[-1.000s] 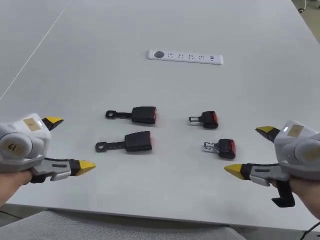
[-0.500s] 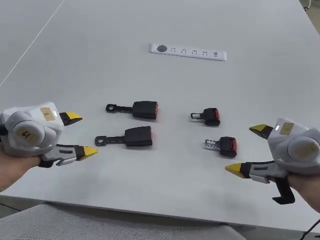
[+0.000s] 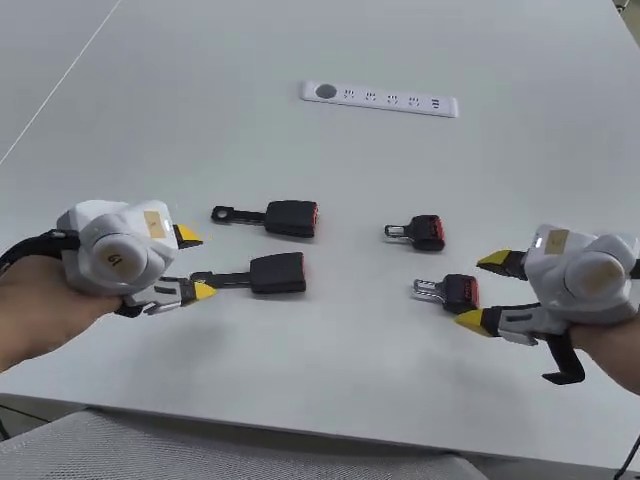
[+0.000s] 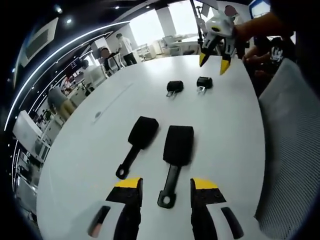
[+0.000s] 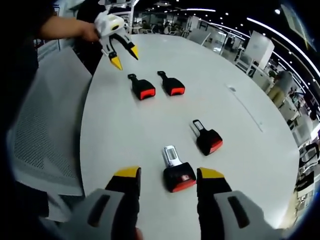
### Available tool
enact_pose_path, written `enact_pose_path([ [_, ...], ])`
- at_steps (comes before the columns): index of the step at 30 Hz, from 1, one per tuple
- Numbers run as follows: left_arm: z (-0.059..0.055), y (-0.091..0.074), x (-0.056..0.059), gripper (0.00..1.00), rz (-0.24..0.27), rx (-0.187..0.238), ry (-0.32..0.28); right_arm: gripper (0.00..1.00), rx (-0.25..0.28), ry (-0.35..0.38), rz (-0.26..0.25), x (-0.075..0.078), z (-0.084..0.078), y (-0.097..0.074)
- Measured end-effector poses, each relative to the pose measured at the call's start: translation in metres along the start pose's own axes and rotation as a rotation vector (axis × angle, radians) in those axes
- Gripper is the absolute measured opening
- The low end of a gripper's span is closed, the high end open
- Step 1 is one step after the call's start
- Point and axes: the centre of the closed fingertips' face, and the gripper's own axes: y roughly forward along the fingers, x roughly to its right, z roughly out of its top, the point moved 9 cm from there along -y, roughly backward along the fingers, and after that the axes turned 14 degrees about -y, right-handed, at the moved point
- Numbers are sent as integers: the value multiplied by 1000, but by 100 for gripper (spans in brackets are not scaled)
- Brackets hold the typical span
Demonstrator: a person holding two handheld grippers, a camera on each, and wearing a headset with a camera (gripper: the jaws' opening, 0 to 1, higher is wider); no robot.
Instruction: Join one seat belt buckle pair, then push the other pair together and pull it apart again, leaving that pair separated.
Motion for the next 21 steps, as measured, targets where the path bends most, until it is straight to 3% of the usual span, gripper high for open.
enact_pose_path([
  [10,17,33,2,36,-83,-17,20,39,-43,-47,62,6,-9,15],
  [21,33,58,10,35,-147,-49,112,36,-71,-57,104,14,-21,25],
])
